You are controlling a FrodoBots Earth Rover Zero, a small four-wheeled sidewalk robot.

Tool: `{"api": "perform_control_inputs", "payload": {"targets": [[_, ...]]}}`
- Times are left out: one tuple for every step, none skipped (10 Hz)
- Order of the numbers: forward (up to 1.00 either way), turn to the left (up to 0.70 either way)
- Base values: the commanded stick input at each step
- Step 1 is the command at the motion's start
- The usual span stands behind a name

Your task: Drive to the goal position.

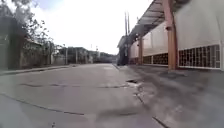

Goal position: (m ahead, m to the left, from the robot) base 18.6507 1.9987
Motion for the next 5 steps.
{"api": "perform_control_inputs", "payload": {"targets": [[1.00, -0.01], [1.00, -0.01], [1.00, 0.00], [1.00, 0.00], [1.00, 0.00]]}}
